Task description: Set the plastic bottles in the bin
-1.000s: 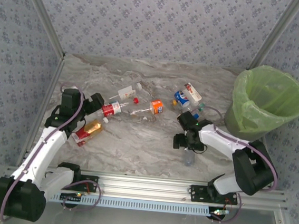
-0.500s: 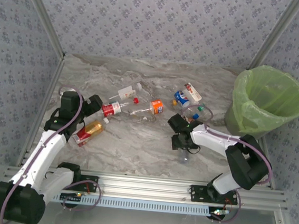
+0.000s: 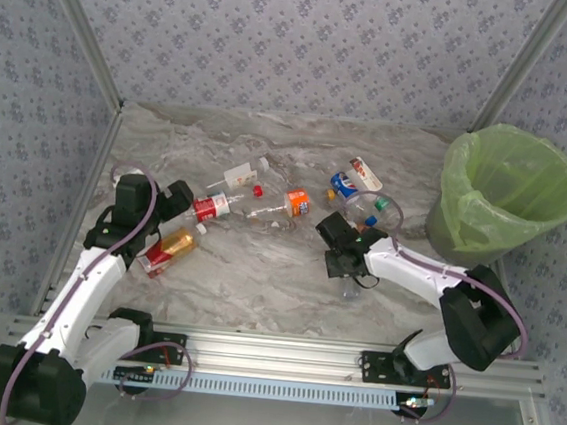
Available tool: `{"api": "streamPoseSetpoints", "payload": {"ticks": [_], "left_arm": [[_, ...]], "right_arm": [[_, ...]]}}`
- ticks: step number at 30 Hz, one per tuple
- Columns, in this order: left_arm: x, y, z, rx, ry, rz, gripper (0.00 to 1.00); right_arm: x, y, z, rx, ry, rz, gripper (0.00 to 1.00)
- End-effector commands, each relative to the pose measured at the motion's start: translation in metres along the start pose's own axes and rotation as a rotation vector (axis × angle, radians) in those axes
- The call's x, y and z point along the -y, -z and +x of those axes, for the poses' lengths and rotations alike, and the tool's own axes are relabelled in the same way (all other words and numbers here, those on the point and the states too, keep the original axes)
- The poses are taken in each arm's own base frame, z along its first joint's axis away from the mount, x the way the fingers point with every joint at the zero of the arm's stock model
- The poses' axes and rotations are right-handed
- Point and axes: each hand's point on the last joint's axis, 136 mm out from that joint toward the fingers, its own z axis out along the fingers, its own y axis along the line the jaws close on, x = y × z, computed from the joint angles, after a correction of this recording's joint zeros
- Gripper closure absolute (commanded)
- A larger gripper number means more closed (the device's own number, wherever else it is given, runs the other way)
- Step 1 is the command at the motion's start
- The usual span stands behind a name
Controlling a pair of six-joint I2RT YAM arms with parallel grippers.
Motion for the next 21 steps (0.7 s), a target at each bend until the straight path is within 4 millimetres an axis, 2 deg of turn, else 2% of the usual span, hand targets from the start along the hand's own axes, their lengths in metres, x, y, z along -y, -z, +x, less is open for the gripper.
{"api": "streamPoseSetpoints", "payload": {"ticks": [1, 6, 10, 17, 21], "left_arm": [[-0.001, 0.003, -0.005, 0.030, 0.015, 0.001, 0.01], [0.001, 0.003, -0.005, 0.035, 0.034, 0.015, 0.01], [0.005, 0.002, -0.006, 0.040, 0.057, 0.037, 0.01], [0.016, -0.003, -0.001, 0.007, 0.093, 0.094, 0.01], [0.015, -0.005, 0.002, -0.008, 0.096, 0.089, 0.01]], "right_arm": [[-0.002, 0.022, -0.031, 0.134, 0.016, -0.013, 0.51], [-0.001, 0.052, -0.064, 0.317, -0.040, -0.058, 0.54], [0.007, 0.080, -0.095, 0.506, -0.154, -0.116, 0.56], [0.028, 0.137, -0.138, 0.802, -0.280, -0.229, 0.60], [0.050, 0.170, -0.158, 0.879, -0.310, -0.271, 0.62]]}}
